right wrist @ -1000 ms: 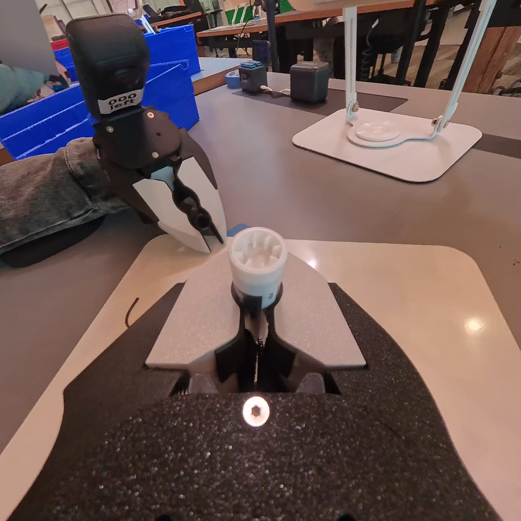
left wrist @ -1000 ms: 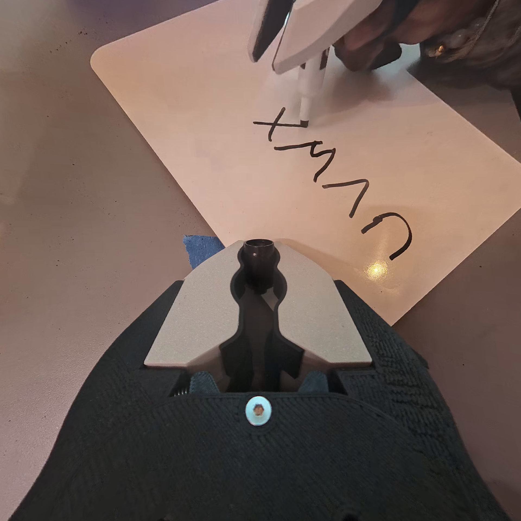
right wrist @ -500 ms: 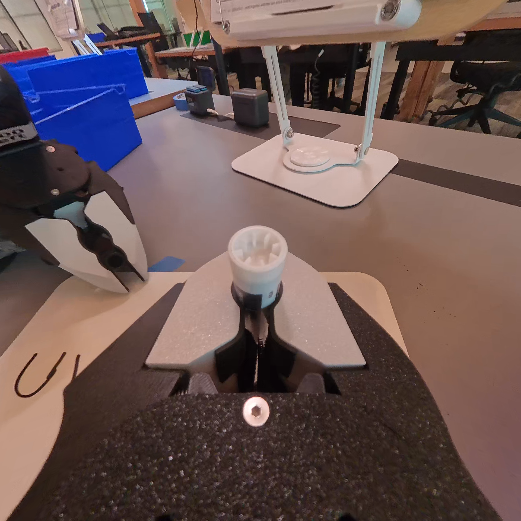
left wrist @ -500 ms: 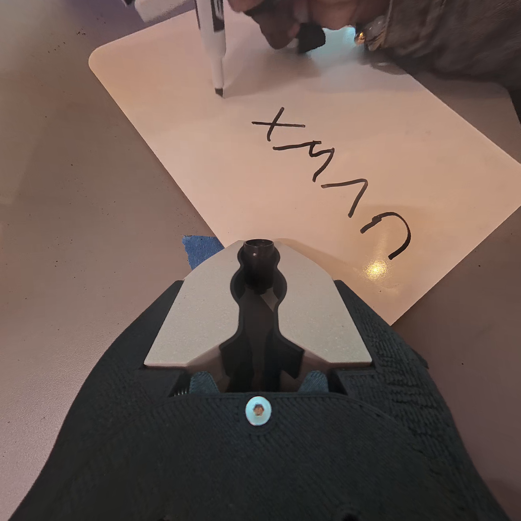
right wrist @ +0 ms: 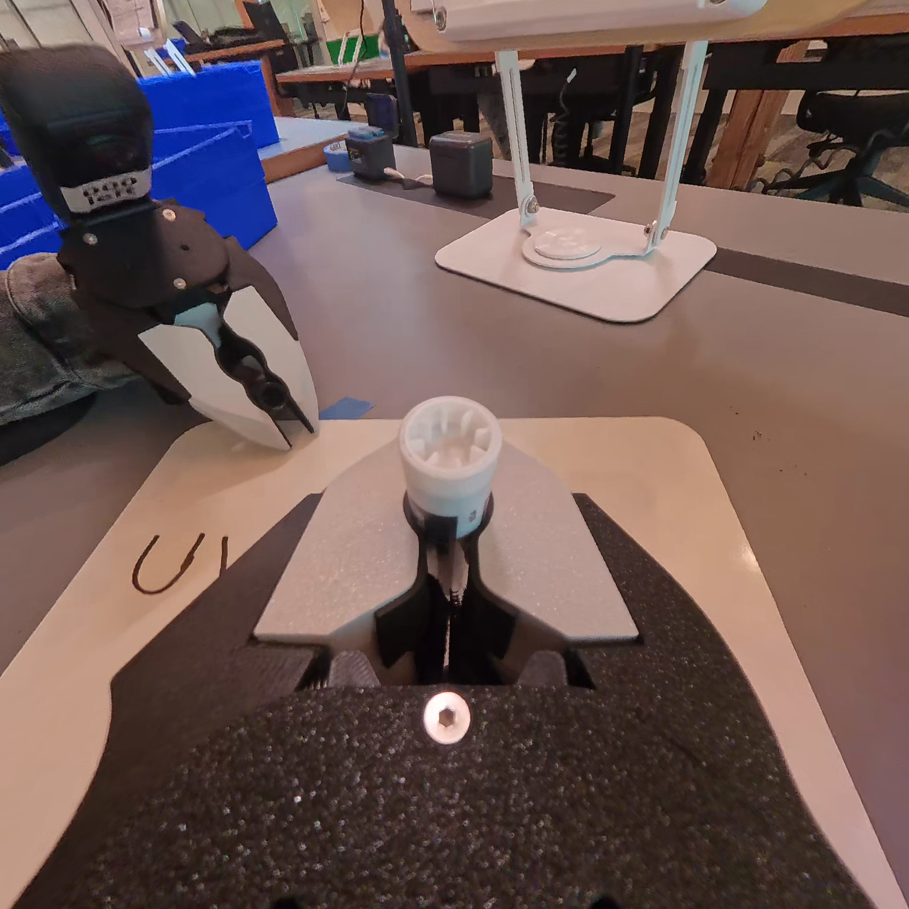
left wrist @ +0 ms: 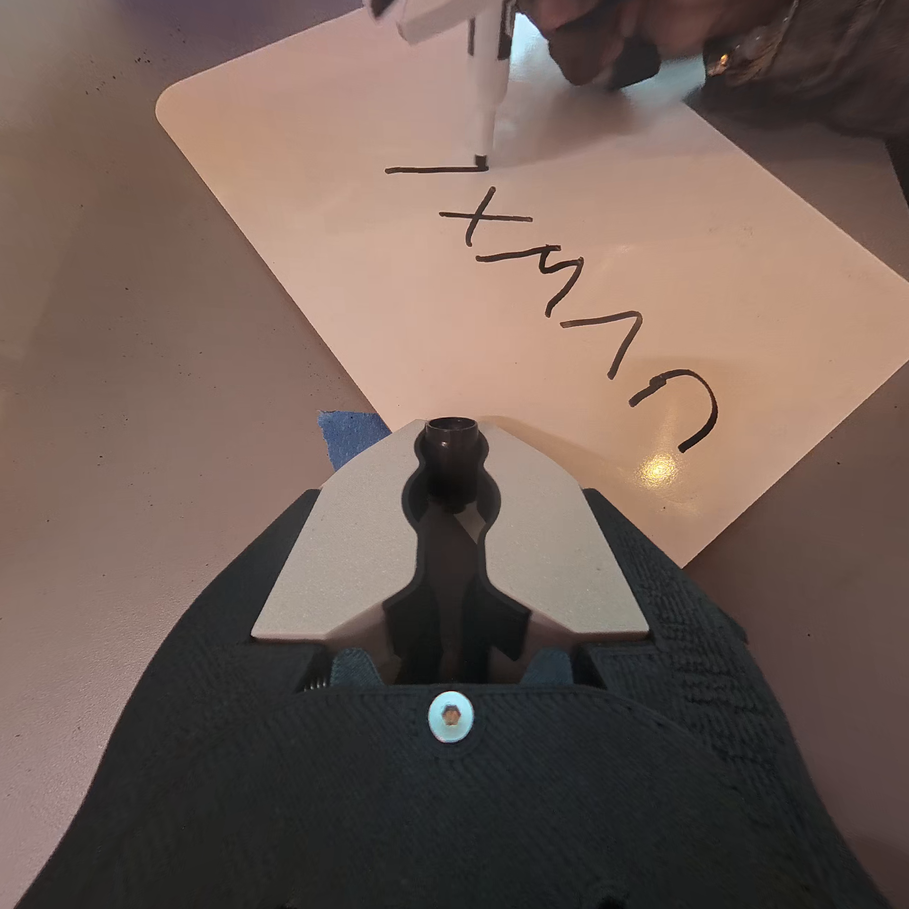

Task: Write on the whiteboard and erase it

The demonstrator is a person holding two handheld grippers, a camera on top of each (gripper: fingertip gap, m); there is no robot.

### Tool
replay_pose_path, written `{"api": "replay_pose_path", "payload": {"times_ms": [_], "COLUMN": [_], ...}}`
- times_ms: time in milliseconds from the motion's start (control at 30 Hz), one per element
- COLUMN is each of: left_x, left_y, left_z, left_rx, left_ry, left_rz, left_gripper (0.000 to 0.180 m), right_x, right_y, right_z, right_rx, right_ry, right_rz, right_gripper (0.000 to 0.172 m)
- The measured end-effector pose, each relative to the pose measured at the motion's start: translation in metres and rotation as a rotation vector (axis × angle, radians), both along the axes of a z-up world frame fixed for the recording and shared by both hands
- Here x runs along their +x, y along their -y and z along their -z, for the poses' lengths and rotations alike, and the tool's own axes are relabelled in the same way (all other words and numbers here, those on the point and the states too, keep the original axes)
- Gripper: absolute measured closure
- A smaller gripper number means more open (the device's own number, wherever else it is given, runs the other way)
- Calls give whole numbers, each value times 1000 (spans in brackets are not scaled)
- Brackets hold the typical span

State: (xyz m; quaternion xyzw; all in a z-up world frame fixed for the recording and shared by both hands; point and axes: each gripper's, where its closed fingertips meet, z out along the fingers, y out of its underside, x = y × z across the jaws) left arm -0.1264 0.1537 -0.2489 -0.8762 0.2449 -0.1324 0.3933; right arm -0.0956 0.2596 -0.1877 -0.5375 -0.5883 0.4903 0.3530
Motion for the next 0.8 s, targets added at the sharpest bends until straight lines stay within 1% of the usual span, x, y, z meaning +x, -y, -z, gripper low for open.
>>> {"api": "replay_pose_path", "payload": {"times_ms": [133,333,467,667,800], "left_x": [0,0,0,0,0], "left_y": [0,0,0,0,0], "left_z": [0,0,0,0,0], "left_rx": [0,-3,-3,-1,-1], "left_ry": [0,4,4,2,2], "left_rz": [0,0,0,0,0], "left_gripper": [166,165,165,165,165], "right_x": [-17,-36,-35,-20,-23], "right_y": [-2,3,1,-12,-19], "right_z": [-7,-1,2,2,-13], "right_rx": [-4,-4,5,-15,-72], "right_ry": [-26,-3,14,4,-80], "right_rz": [-5,-40,-39,-6,-1], "right_gripper": [160,160,160,160,160]}}
